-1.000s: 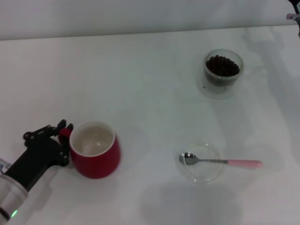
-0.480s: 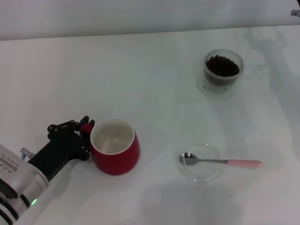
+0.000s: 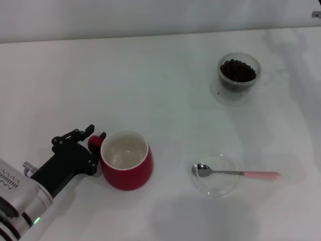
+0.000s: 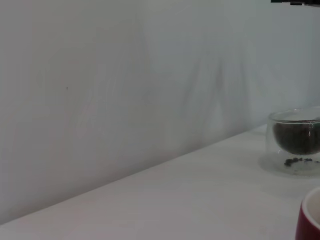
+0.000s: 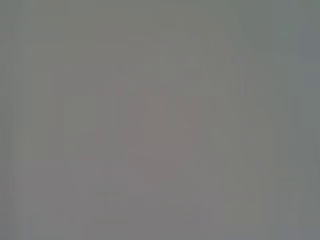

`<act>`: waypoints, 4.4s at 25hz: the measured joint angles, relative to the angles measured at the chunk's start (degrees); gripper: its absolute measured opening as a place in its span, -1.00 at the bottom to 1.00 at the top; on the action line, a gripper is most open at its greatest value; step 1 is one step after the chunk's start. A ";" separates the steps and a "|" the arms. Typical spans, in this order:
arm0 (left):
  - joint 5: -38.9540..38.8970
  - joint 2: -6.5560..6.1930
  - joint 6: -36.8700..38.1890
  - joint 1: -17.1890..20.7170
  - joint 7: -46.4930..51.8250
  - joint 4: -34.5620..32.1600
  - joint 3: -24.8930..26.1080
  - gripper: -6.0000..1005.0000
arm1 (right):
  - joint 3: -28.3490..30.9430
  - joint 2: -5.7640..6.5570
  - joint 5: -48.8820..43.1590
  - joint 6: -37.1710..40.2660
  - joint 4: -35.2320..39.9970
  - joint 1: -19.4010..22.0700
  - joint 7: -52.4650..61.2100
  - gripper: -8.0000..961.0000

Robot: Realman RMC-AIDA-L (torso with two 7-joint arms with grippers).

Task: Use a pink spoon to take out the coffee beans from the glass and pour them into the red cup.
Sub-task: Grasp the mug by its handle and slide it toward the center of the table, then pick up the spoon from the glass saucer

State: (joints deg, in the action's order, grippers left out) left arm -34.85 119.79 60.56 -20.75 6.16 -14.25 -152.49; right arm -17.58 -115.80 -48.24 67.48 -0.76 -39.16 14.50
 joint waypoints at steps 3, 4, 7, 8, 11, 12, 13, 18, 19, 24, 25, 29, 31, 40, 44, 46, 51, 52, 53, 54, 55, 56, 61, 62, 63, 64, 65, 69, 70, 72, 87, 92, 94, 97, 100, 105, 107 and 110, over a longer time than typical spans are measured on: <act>0.00 -0.08 0.44 0.41 -0.01 -0.38 0.00 -0.60 | 0.00 -0.03 -0.02 0.00 -0.01 0.18 0.00 0.78; 0.00 -0.10 0.69 0.50 -0.02 -0.42 -0.01 -0.56 | 0.00 -0.04 -0.02 0.00 -0.02 0.21 0.00 0.78; -0.01 -0.15 1.70 1.10 -0.44 -0.42 -0.01 -0.46 | 0.00 -0.04 -0.02 0.01 -0.08 0.22 0.00 0.78; -0.03 -0.16 2.18 1.45 -0.93 -0.43 0.00 -0.40 | 0.00 -0.04 -0.03 0.01 -0.09 0.23 0.00 0.78; -0.22 -0.17 3.75 2.78 -2.87 -0.49 0.06 -0.20 | 0.00 -0.04 -0.02 0.01 -0.11 0.23 0.00 0.78; -0.30 -0.17 4.42 3.39 -3.57 -0.52 0.16 -0.14 | 0.00 -0.04 0.00 0.01 -0.12 0.22 0.00 0.78; -0.36 -0.17 4.94 3.86 -4.09 -0.52 0.24 -0.07 | 0.00 -0.04 0.03 0.01 -0.12 0.23 0.00 0.78; -0.45 -0.32 7.09 5.47 -4.81 -0.19 0.28 0.46 | 0.06 -0.02 0.14 0.01 -0.18 0.31 0.00 0.78; -0.46 -0.35 7.27 5.57 -4.81 -0.10 0.25 0.49 | 0.06 -0.02 0.15 0.01 -0.19 0.31 0.00 0.78; -0.35 -0.36 7.50 6.59 -4.81 -0.20 0.16 0.54 | 0.00 -0.01 0.07 0.16 -0.21 0.51 0.00 0.77; -0.36 -0.34 7.73 6.96 -4.80 -0.30 0.16 0.54 | 0.02 -0.02 0.08 0.24 -0.21 0.68 0.00 0.77; -0.48 -0.30 9.37 8.35 -4.61 -0.12 0.17 0.54 | 0.53 -0.10 0.23 0.51 -0.32 1.11 0.09 0.77; -0.48 -0.37 10.31 8.70 -4.52 0.12 0.17 0.54 | 0.55 -0.11 0.25 0.53 -0.42 1.17 0.15 0.77; -0.49 -0.52 16.10 12.50 -4.05 2.29 0.48 0.52 | 0.62 0.01 0.26 1.10 -0.02 3.27 1.15 0.77; -3.33 -0.59 22.52 14.36 -3.52 4.33 0.89 0.51 | 0.62 0.13 0.26 2.88 0.09 5.38 4.09 0.77; -5.99 -0.60 23.99 14.76 -2.53 5.02 0.90 0.51 | 0.62 0.13 0.25 3.74 0.03 6.30 5.62 0.77; -12.32 -0.61 24.56 14.02 0.15 6.48 0.87 0.51 | 0.03 0.05 -0.13 4.20 -1.24 8.29 11.17 0.77; -17.26 -0.61 24.40 12.43 0.44 6.93 0.89 0.51 | -0.12 0.23 -0.28 3.52 -2.51 9.60 14.04 0.77; -18.68 -0.61 24.38 11.93 0.44 6.99 0.87 0.51 | -0.12 0.23 -0.28 3.52 -2.51 9.60 14.04 0.77; -20.33 -0.62 24.35 11.31 0.44 7.04 0.88 0.51 | -0.19 0.30 -0.29 2.99 -2.91 10.34 15.44 0.77; -21.45 -0.63 24.35 10.76 0.45 7.07 0.88 0.51 | -0.81 0.40 -0.36 2.53 -3.12 11.78 18.09 0.77; -23.28 -0.65 24.14 9.97 0.45 7.22 0.87 0.51 | -1.63 0.43 -0.37 2.36 -3.16 12.83 19.86 0.77; -30.95 -0.60 19.67 5.13 0.47 7.73 0.88 0.51 | -9.53 0.42 -0.44 4.25 -3.73 19.19 29.71 0.77; -32.56 -0.59 17.72 3.56 0.48 7.73 0.87 0.51 | -11.20 0.37 -0.45 4.76 -4.26 20.22 31.69 0.77; -32.56 -0.59 17.72 3.56 0.48 7.73 0.87 0.51 | -14.59 0.35 -0.45 6.78 -6.29 21.50 34.07 0.75; -32.95 -0.59 17.29 3.17 0.48 7.73 0.87 0.51 | -14.59 0.35 -0.45 6.78 -6.29 21.50 34.07 0.73; -33.24 -0.60 17.30 2.95 0.49 7.73 0.87 0.51 | -15.89 0.36 -0.46 7.96 -7.29 21.82 34.67 0.71; -34.91 -0.67 17.40 2.48 0.50 7.77 0.88 0.51 | -19.79 0.37 -0.87 13.16 -9.88 23.54 36.84 0.62; -35.07 -0.68 17.27 2.15 0.50 7.77 0.88 0.51 | -20.10 0.40 -1.18 14.09 -10.16 24.24 37.52 0.60; -35.18 -0.69 17.18 1.69 0.51 7.77 0.88 0.51 | -20.64 0.48 -1.71 15.24 -10.54 25.24 38.42 0.55; -35.84 -0.71 17.18 1.40 0.53 8.09 0.87 0.51 | -28.60 1.06 -2.83 26.73 -10.35 36.92 56.23 0.36; -35.56 -0.63 17.60 0.89 0.53 7.71 0.53 0.51 | -28.53 0.81 -3.12 29.62 -15.39 37.03 51.90 0.36; -35.27 -0.67 17.65 0.45 0.53 7.69 0.33 0.51 | -28.02 0.71 -3.01 31.37 -18.08 36.98 48.01 0.35; -34.34 -0.69 17.59 -0.25 0.52 7.50 0.25 0.51 | -26.88 0.69 -3.76 32.15 -20.80 36.88 44.70 0.35; -33.33 -0.68 17.27 -1.09 0.52 7.35 0.26 0.51 | -26.50 0.59 -6.02 32.15 -22.19 36.62 43.91 0.35; -32.39 -0.69 17.14 -1.88 0.52 7.32 0.26 0.51 | -22.34 0.50 -12.32 31.09 -24.49 36.12 42.71 0.35; -32.38 -0.70 17.13 -2.10 0.52 7.31 0.26 0.51 | -19.36 0.49 -15.51 29.33 -25.17 35.95 41.41 0.35; -32.37 -0.70 17.13 -2.29 0.52 7.30 0.28 0.51 | -17.33 0.49 -17.86 26.52 -25.57 35.84 40.80 0.35</act>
State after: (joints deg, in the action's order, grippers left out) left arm -67.23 119.09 77.69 -23.04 6.68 -6.95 -152.21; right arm -34.91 -115.30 -66.10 94.01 -26.32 -3.32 55.30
